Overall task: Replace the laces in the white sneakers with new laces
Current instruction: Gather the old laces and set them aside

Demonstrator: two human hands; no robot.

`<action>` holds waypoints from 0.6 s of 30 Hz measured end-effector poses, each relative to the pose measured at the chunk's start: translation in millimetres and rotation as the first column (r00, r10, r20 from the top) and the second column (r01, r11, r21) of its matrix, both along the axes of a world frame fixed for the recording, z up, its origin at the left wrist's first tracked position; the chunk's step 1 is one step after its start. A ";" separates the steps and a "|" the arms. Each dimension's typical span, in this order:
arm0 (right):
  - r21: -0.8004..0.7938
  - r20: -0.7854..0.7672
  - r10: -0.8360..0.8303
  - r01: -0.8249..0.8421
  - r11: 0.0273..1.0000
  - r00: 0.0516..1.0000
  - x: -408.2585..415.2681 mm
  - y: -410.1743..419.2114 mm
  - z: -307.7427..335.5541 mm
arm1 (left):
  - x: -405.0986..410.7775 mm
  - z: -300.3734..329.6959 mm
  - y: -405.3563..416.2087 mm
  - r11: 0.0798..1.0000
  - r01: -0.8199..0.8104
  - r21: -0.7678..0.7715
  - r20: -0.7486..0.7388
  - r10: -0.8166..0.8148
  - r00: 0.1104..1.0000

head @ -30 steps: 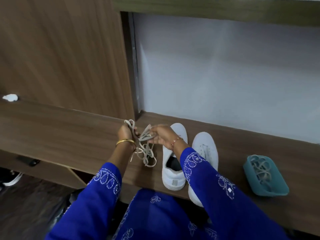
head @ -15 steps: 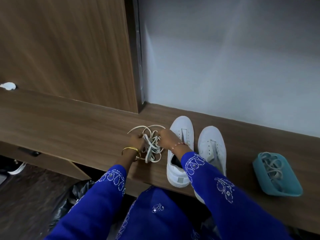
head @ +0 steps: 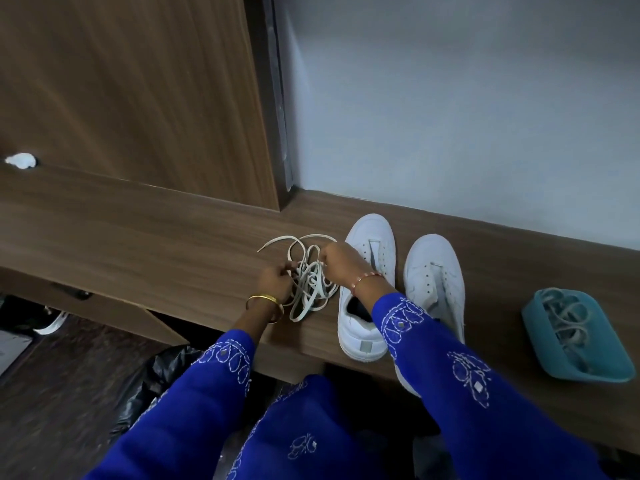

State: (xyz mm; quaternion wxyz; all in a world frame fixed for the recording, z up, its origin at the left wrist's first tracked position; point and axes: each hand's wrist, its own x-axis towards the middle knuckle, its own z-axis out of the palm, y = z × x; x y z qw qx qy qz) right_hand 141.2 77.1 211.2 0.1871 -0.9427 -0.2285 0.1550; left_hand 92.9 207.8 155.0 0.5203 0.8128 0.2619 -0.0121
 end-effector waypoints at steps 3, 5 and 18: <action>-0.007 0.007 0.013 -0.013 1.000 1.000 1.2 -0.9 -3.3 | -0.9 -6.0 0.3 0.999 0.000 -0.049 0.027 0.002 1.000; -0.009 0.001 0.011 -0.011 1.000 1.000 0.9 -1.8 -3.0 | -3.9 -6.1 -0.6 0.996 -0.009 -0.091 0.035 0.012 0.999; 0.005 0.076 -0.067 0.067 0.998 0.995 -37.8 -11.3 26.3 | -36.3 14.1 -12.9 0.866 0.361 0.346 -0.211 -0.303 0.929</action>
